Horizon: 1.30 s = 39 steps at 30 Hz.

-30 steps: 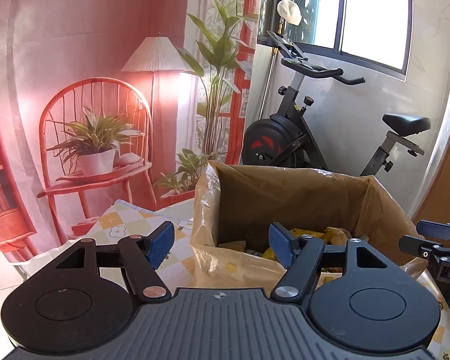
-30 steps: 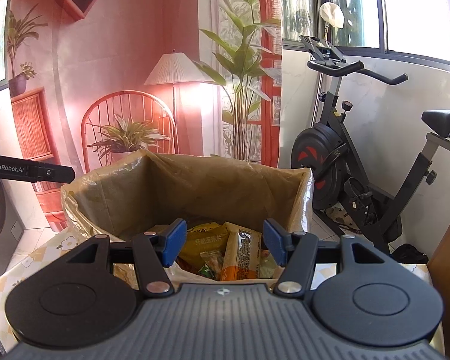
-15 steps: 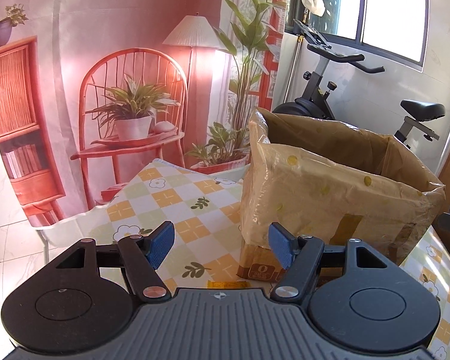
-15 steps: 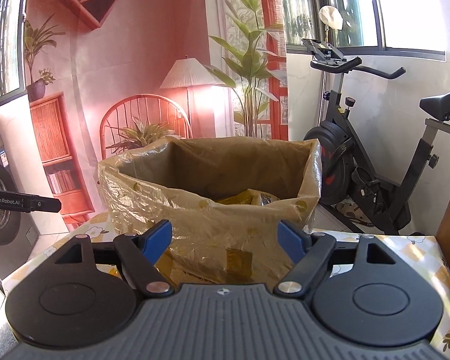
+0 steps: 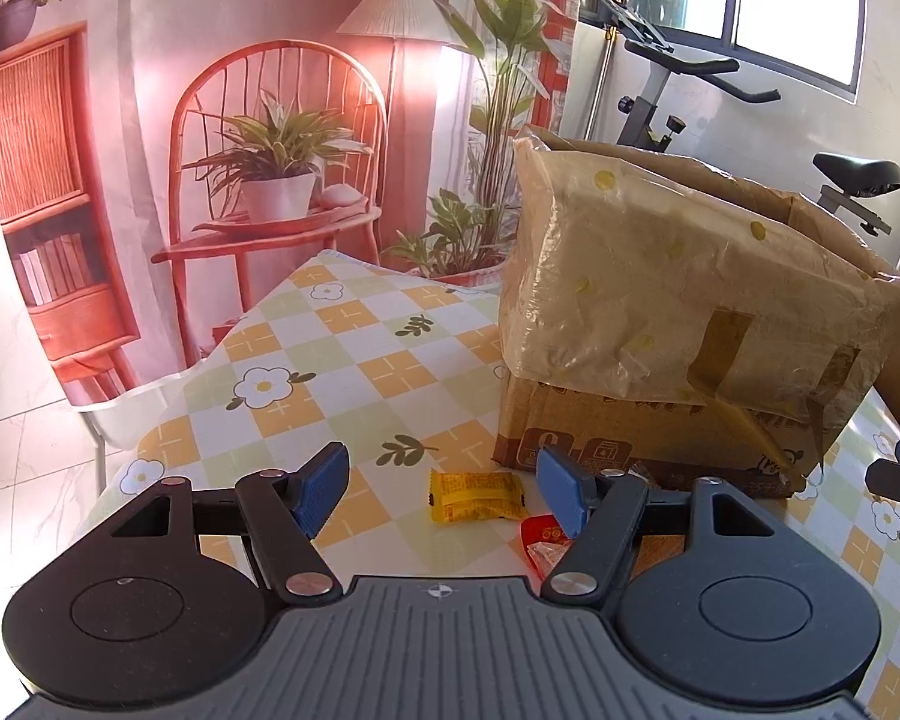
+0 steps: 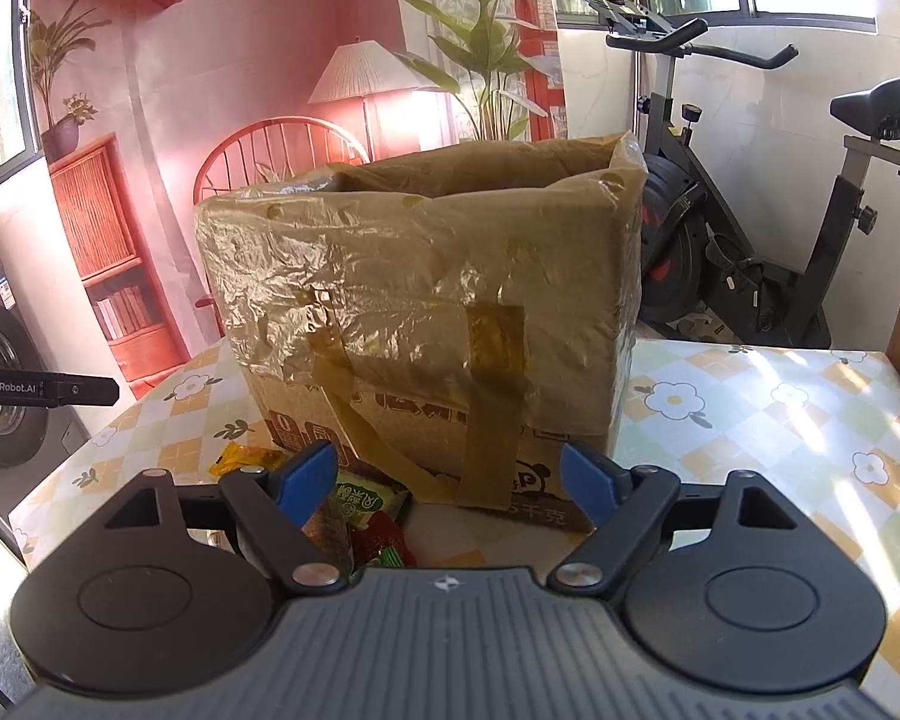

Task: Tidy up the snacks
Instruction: 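Move both open tools back from the box to the snacks on the table, then grasp the green chip bag with right tool while left tool reaches toward bread packet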

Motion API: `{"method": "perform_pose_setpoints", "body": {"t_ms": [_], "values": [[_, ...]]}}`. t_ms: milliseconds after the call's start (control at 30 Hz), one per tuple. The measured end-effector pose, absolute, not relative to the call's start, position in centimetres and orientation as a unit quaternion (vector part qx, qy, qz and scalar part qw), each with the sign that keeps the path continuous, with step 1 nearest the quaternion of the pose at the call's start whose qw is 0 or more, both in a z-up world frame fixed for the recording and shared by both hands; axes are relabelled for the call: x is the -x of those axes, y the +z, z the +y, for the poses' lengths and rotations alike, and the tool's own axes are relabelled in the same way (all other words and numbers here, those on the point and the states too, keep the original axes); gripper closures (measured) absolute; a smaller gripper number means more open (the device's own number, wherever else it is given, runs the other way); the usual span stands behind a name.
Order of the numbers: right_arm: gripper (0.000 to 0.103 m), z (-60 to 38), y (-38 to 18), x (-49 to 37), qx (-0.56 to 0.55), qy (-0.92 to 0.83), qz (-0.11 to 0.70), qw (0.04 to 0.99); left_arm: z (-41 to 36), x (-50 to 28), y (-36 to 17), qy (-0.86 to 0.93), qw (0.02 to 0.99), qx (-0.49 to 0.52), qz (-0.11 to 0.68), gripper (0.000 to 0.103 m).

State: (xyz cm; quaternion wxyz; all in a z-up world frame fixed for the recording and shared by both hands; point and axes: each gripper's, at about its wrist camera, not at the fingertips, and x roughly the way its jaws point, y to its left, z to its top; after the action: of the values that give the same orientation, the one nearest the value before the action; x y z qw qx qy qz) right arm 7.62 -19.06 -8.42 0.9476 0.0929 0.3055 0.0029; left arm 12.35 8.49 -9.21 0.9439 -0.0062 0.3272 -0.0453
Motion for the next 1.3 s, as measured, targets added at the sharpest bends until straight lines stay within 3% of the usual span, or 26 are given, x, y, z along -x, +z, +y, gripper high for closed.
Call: {"method": "perform_pose_setpoints", "body": {"t_ms": [867,1300], "values": [[0.019,-17.0,-12.1,-6.5,-0.098,0.047,0.372,0.922,6.7,-11.3,-11.7,-0.067,0.931,-0.003,0.358,0.032],[0.014,-13.7,-12.8,-6.7,-0.058,0.062,0.428,0.9,6.6,-11.1,-12.1,-0.076,0.929,0.004,0.362,0.032]]}}
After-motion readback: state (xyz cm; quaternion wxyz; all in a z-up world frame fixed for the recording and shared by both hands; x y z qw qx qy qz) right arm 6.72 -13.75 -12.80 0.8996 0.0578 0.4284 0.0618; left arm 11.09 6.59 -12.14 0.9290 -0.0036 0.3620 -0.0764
